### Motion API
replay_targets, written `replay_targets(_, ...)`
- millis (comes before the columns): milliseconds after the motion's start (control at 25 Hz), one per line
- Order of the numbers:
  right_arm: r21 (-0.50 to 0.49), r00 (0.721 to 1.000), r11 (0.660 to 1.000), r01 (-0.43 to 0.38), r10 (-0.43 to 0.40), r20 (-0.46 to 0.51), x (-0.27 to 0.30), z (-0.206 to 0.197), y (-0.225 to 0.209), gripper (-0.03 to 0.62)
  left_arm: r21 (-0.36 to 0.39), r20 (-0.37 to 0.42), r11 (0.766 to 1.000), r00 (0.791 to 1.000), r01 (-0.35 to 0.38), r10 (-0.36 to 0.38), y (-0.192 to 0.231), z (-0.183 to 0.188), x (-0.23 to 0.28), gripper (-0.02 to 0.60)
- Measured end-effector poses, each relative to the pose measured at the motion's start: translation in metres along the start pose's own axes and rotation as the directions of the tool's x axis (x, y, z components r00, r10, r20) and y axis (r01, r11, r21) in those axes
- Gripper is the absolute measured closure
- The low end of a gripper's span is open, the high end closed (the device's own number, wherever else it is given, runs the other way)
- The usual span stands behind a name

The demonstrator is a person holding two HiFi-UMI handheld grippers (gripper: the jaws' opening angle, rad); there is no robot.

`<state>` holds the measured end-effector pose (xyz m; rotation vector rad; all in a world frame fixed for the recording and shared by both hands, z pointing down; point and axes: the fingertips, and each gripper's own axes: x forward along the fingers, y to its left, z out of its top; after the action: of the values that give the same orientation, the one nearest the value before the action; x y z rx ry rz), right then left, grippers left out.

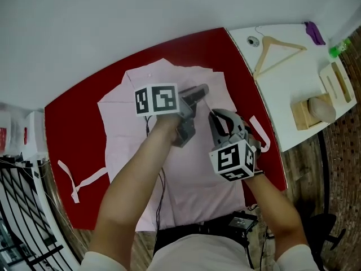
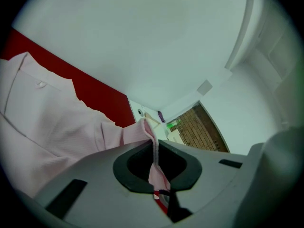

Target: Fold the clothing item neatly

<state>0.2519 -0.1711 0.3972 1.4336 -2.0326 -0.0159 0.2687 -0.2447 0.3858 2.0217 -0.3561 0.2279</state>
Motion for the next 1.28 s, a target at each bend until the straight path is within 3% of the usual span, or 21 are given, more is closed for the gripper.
replay_targets(560, -0.023, 0.995, 0.997, -0.076, 0.077, 0.068, 0.034, 0.084, 0.085, 0.562, 0.094, -0.005, 0.991, 0.996, -0.093, 0.093, 0.047, 0.022, -0.107, 0.566)
replay_targets(1080, -0.057, 0.979, 0.982, -0.182, 0.186, 0.084, 0.067, 0.127, 0.163, 0.562, 0.067, 0.031, 0.985, 0.987, -0.159, 0.158, 0.101, 0.027, -0.193, 0.566)
replay_targets(1280, -0.075, 0.971, 0.971, -0.228, 0.232, 0.056, 0.084, 0.126, 0.188, 0.562, 0.037, 0.019, 0.983, 0.983, -0.181, 0.180, 0.126, 0.021, -0.213, 0.565)
